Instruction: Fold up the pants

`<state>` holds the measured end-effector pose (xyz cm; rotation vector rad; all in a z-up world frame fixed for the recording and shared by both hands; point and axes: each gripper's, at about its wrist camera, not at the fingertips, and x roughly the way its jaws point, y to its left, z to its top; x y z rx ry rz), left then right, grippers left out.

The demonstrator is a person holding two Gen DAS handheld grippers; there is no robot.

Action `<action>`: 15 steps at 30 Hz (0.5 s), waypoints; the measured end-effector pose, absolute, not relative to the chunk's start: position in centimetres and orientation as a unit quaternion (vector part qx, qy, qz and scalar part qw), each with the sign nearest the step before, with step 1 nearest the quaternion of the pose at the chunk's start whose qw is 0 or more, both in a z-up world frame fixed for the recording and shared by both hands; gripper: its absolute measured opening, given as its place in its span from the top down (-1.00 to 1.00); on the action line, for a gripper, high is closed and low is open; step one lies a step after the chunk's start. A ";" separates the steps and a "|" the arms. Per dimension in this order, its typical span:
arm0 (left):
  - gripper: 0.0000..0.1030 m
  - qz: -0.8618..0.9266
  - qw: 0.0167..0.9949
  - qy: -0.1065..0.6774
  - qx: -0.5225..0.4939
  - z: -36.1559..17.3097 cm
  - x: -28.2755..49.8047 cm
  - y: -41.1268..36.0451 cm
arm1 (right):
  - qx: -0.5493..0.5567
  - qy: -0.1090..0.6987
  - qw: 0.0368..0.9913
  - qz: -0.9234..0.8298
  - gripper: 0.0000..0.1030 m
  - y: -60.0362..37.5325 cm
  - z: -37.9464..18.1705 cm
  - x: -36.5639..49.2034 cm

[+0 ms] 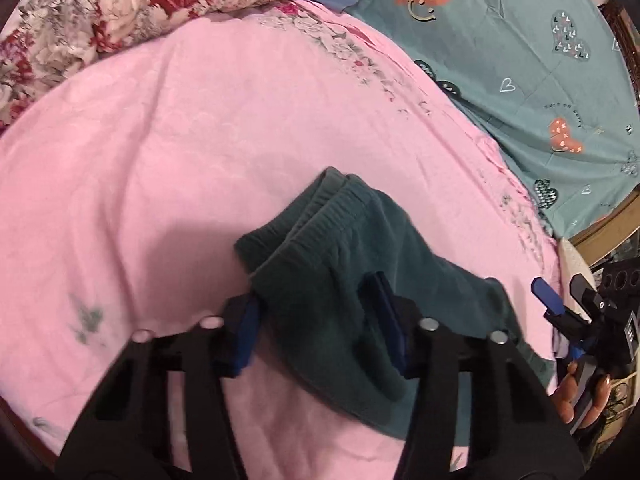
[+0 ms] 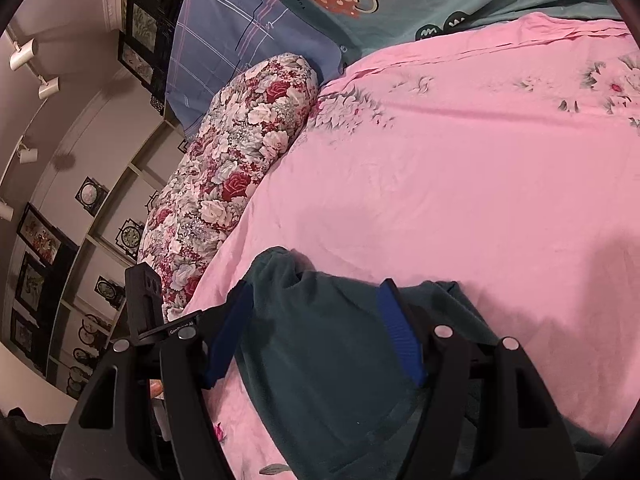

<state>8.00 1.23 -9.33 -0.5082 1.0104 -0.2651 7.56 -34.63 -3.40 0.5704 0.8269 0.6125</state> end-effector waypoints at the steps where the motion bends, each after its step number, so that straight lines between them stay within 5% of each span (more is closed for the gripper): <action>1: 0.81 -0.138 0.829 0.482 -0.249 -9.5 8.1 0.9 | 0.270 0.387 0.834 0.286 -0.30 -34.7 -3.2 7.5; 8: 0.81 -0.229 0.883 0.376 -0.162 -1.6 4.0 -4.7 | 0.300 0.301 0.876 0.229 -0.30 -41.3 0.9 1.3; 15: 0.81 -0.450 0.829 0.332 0.013 3.2 -2.9 -20.8 | 0.342 0.226 0.907 0.095 -0.30 -49.4 1.8 -10.1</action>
